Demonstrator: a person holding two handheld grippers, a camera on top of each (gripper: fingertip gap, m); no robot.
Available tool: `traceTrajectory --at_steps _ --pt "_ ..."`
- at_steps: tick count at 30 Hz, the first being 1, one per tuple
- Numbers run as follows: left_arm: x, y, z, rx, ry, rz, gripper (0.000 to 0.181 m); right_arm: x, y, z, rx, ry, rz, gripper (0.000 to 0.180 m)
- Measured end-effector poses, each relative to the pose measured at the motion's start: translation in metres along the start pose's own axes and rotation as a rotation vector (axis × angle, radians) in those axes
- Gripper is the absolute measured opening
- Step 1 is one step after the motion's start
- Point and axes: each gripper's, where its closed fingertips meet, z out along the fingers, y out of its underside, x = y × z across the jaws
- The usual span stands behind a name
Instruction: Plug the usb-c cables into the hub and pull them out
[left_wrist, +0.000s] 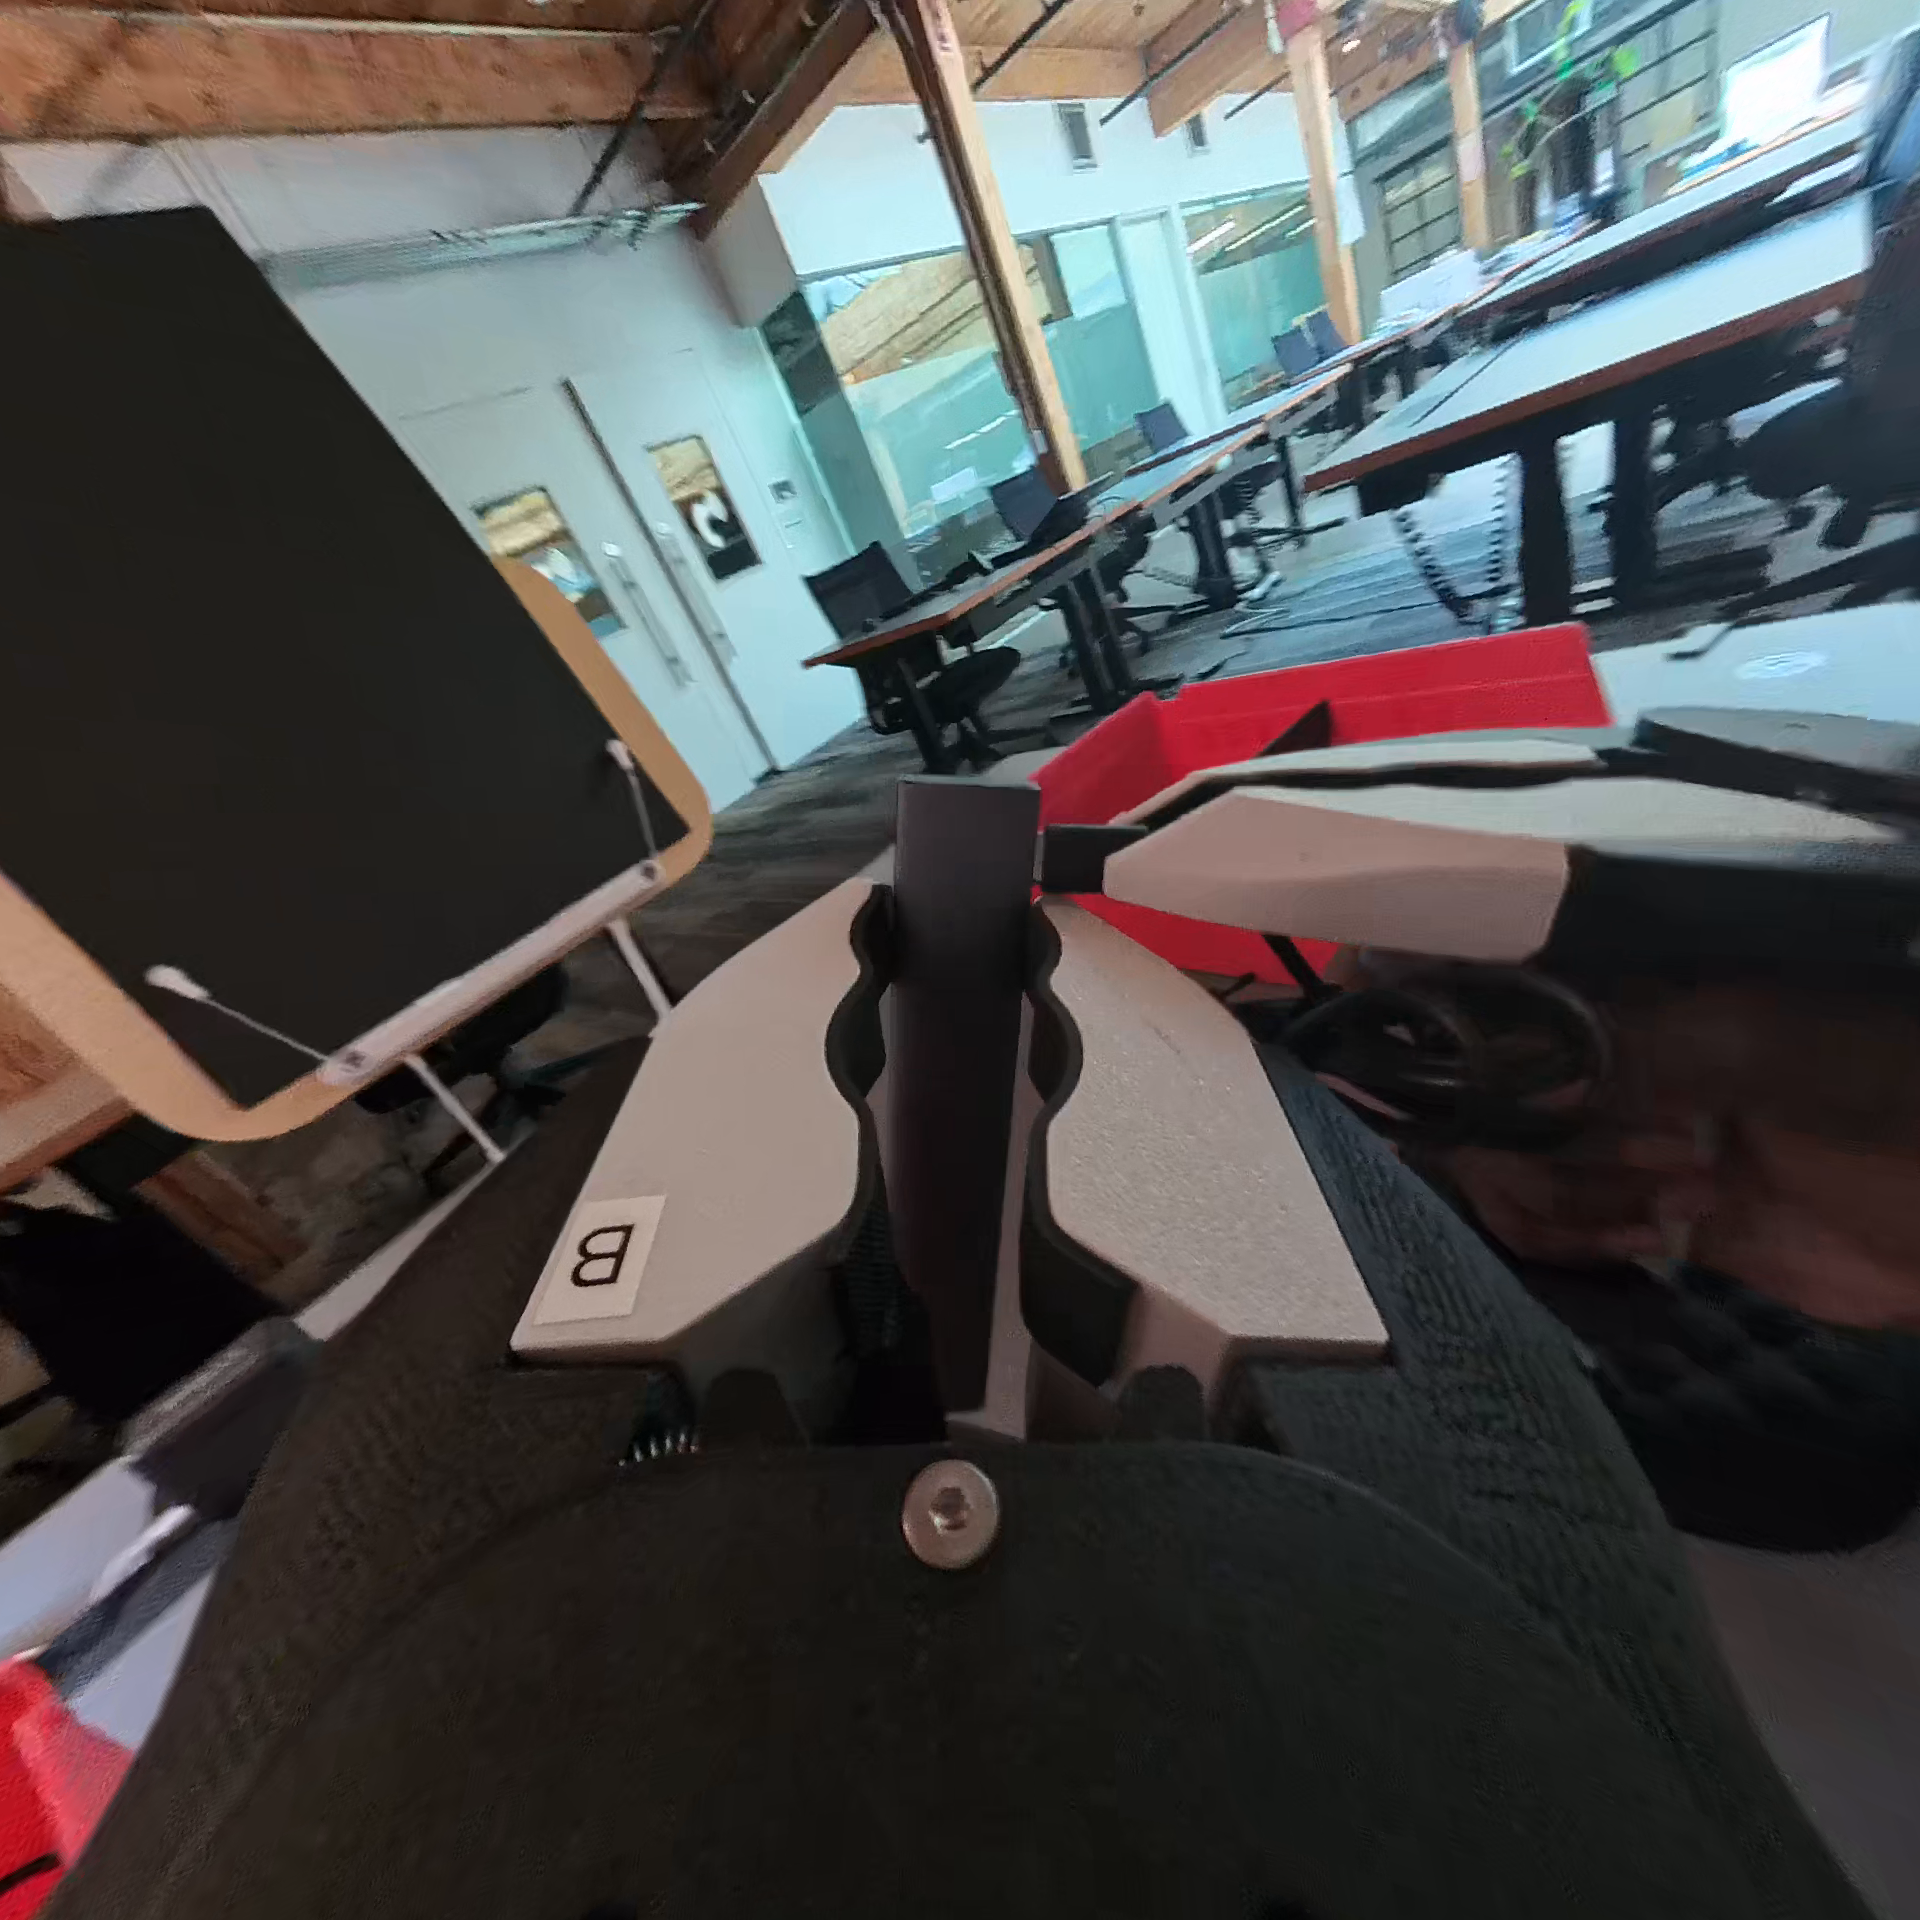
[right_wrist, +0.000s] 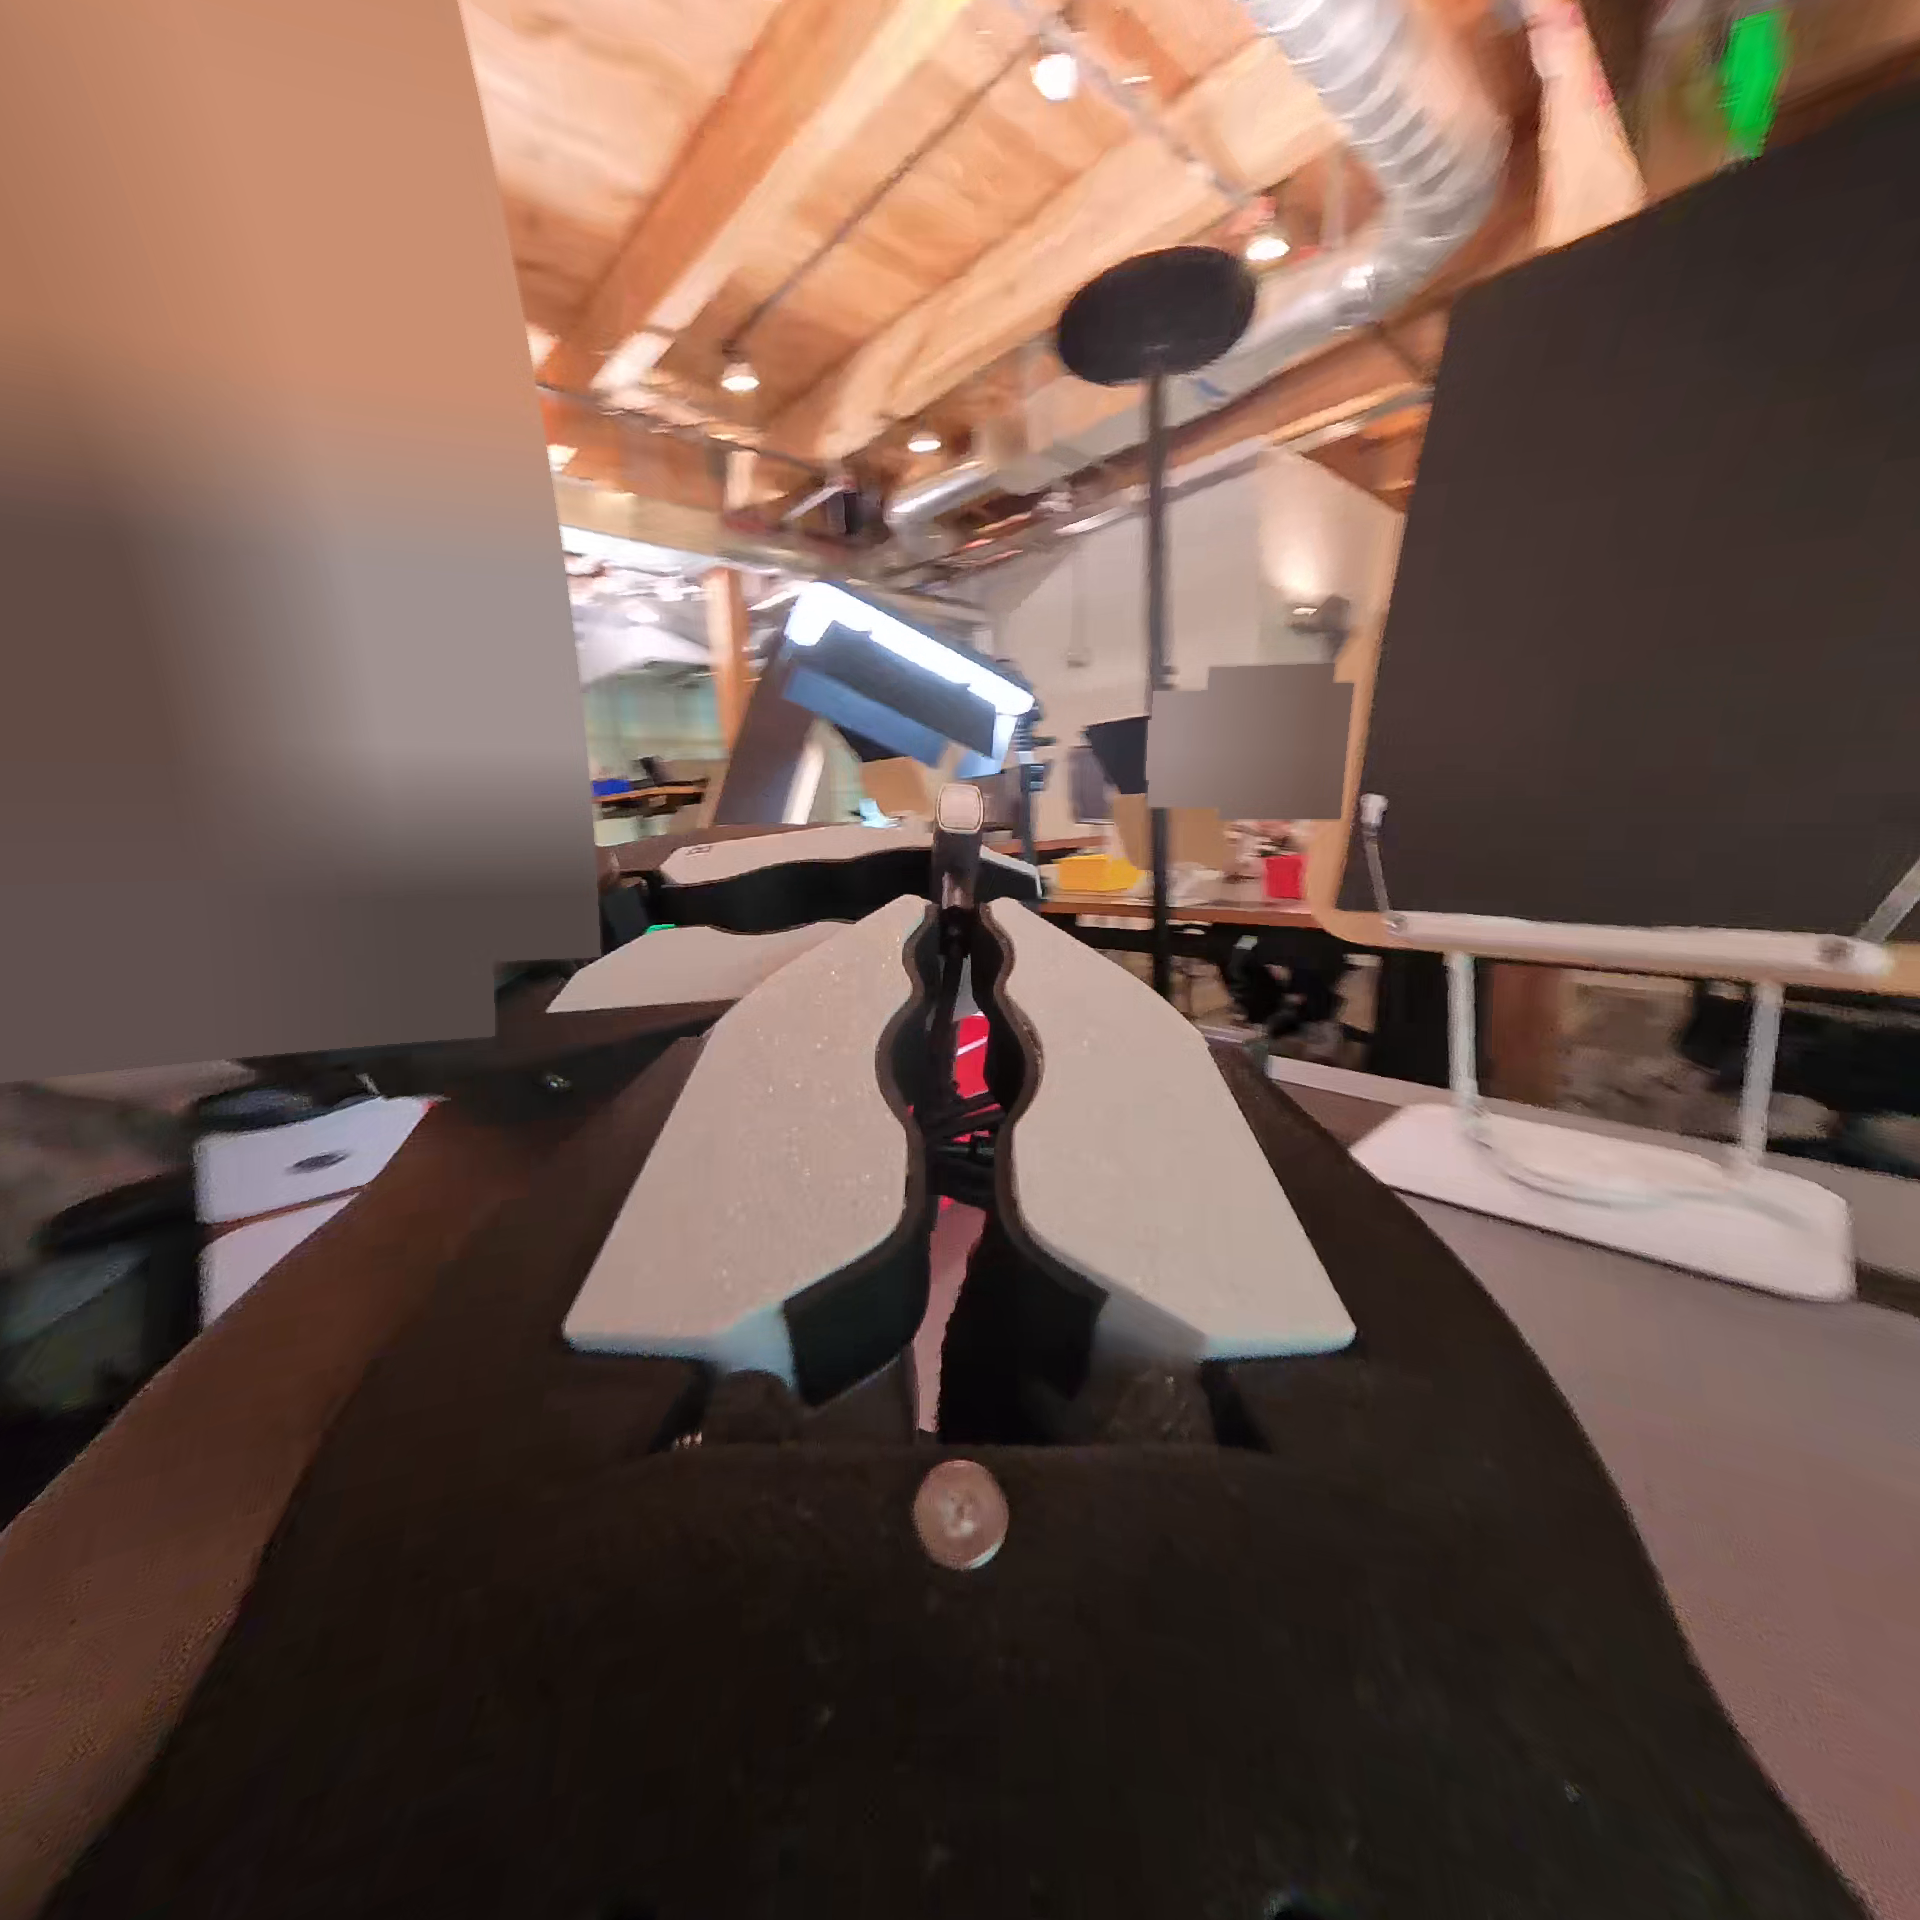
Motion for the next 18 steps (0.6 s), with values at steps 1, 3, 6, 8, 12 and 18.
traceTrajectory --at_steps 1,3,6,8,12,18 --pt "0.001 0.002 -0.002 0.005 0.030 -0.039 0.028 -0.003 0.002 0.000 -0.008 0.043 -0.084 0.005" --pt "-0.003 0.003 -0.005 0.005 -0.010 -0.021 0.025 -0.006 0.004 0.002 -0.048 0.025 -0.189 0.005" --pt "-0.005 -0.004 -0.001 0.025 -0.059 -0.011 0.024 0.001 -0.002 0.005 -0.030 -0.087 -0.118 0.005" --pt "0.003 -0.017 -0.002 0.071 -0.028 -0.035 0.024 0.004 -0.013 0.001 0.051 -0.096 0.048 0.005" --pt "0.005 -0.014 -0.008 0.013 0.008 0.030 0.025 -0.007 -0.013 -0.005 0.060 -0.003 0.064 0.005" --pt "-0.111 0.003 -0.082 0.105 -0.403 -0.215 0.024 0.012 0.003 -0.035 -0.002 0.082 -0.045 0.001"
